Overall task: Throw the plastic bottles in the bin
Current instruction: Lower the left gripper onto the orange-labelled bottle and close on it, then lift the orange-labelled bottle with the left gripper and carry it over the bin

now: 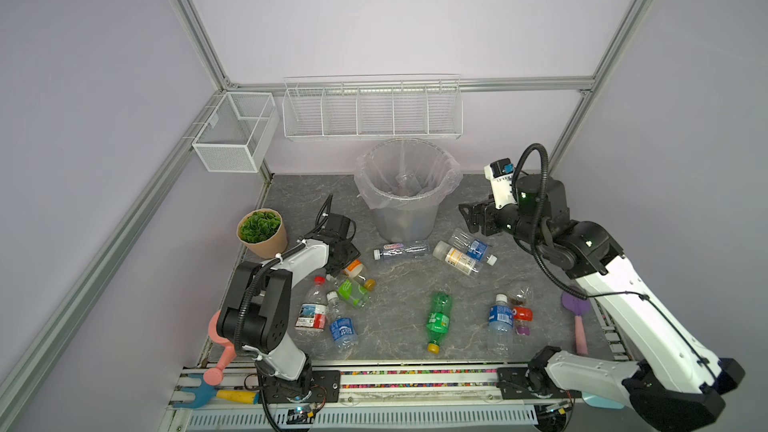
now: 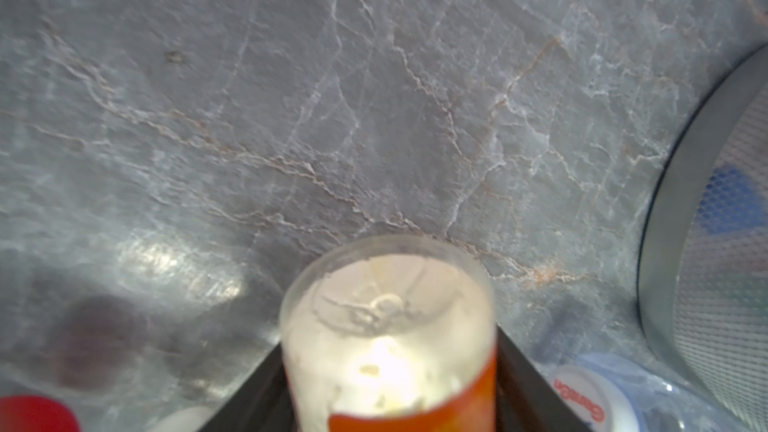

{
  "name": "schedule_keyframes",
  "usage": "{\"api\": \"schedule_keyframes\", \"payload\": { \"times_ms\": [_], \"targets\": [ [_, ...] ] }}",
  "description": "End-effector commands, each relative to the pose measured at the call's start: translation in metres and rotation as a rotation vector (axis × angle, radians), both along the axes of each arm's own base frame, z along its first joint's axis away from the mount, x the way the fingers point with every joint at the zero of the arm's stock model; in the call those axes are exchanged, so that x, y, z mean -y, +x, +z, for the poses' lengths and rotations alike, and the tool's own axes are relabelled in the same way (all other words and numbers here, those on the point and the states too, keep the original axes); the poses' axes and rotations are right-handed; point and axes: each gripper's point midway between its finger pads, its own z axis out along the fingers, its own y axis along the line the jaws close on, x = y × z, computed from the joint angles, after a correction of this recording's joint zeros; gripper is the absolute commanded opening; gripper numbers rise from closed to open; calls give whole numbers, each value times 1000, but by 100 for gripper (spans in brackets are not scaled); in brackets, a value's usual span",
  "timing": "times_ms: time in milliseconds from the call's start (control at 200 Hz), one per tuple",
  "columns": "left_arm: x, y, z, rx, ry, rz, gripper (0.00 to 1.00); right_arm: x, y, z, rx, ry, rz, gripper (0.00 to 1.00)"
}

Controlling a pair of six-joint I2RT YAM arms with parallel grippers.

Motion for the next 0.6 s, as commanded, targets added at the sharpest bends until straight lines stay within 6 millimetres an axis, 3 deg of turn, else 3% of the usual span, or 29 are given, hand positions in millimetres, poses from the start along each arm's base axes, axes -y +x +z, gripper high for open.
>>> {"api": "schedule_keyframes", "payload": {
  "times_ms": [0,190,595],
  "targets": [
    [-1,8,8,29,1,6,57,5,-2,6,19,27,-17,88],
    [1,14,36,87,-14,-1,46,7,-5,7,18,29,-17,88],
    [1,22,139,309,-60,-11,36,11,-11,6,21,33,-17,88]
  ]
}}
